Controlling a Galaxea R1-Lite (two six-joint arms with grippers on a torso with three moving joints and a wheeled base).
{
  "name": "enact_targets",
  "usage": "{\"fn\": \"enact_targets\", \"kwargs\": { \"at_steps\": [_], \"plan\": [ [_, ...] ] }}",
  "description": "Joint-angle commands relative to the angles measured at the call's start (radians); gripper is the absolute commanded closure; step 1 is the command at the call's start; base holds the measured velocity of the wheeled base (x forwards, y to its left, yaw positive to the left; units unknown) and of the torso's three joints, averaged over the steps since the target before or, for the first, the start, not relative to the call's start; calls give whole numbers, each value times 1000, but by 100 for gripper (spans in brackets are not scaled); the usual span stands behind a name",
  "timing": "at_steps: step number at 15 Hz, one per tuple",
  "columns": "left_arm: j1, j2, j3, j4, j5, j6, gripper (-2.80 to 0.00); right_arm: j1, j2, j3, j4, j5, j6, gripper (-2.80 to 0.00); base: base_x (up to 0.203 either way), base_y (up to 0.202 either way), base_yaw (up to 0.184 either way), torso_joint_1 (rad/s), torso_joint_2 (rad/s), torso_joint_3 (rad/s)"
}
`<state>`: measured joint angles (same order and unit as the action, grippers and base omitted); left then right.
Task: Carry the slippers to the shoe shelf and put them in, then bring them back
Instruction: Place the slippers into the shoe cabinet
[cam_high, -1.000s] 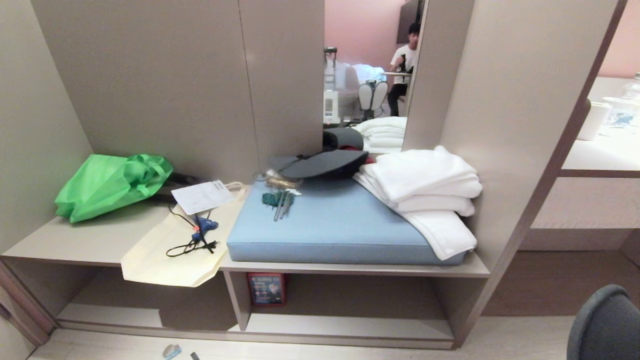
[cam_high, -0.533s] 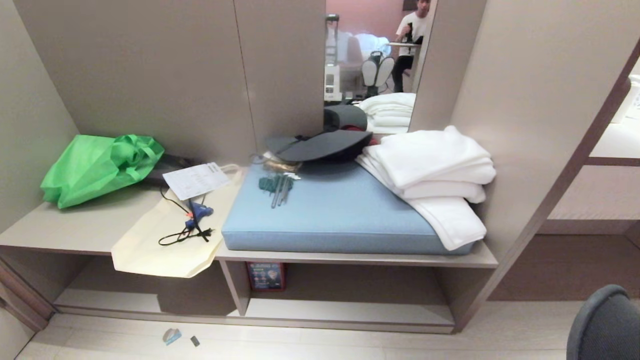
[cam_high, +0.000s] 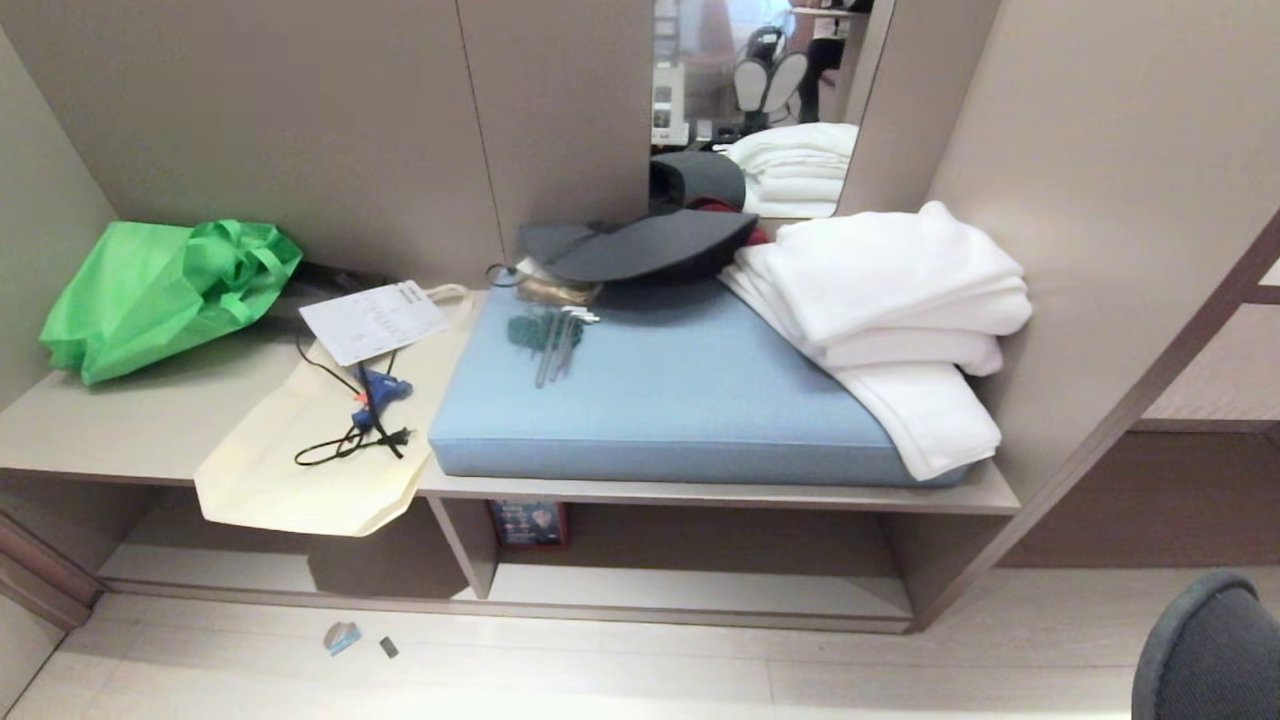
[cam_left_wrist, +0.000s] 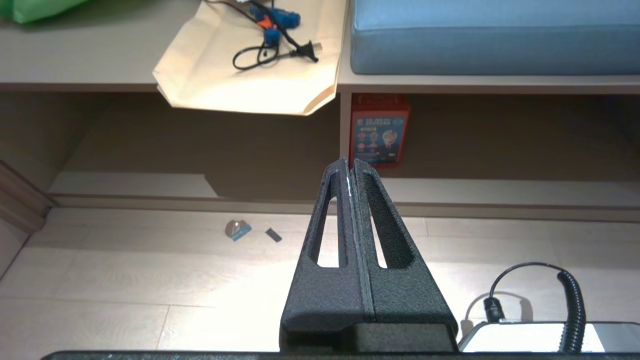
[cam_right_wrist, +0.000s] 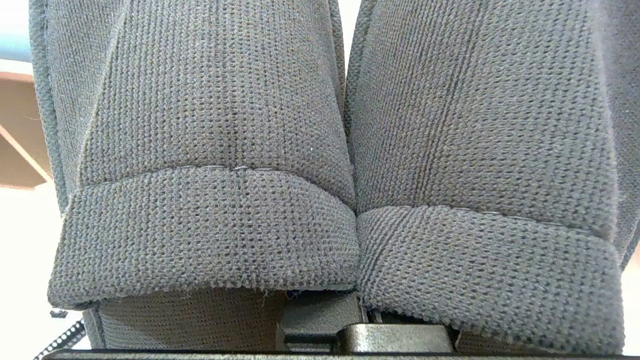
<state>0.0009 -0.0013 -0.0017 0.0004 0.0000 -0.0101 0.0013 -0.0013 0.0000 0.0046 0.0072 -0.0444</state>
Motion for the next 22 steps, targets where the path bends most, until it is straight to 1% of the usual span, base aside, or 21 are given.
{"fn": "enact_targets", "kwargs": {
  "at_steps": [1, 22],
  "plan": [
    [1, 1, 0, 0, 0, -1, 0, -1, 1, 2, 0, 0, -2, 0, 0, 0, 0, 7, 2, -202],
    [1, 1, 0, 0, 0, -1, 0, 0, 1, 2, 0, -1, -2, 0, 0, 0, 0, 3, 3, -199]
  ]
}}
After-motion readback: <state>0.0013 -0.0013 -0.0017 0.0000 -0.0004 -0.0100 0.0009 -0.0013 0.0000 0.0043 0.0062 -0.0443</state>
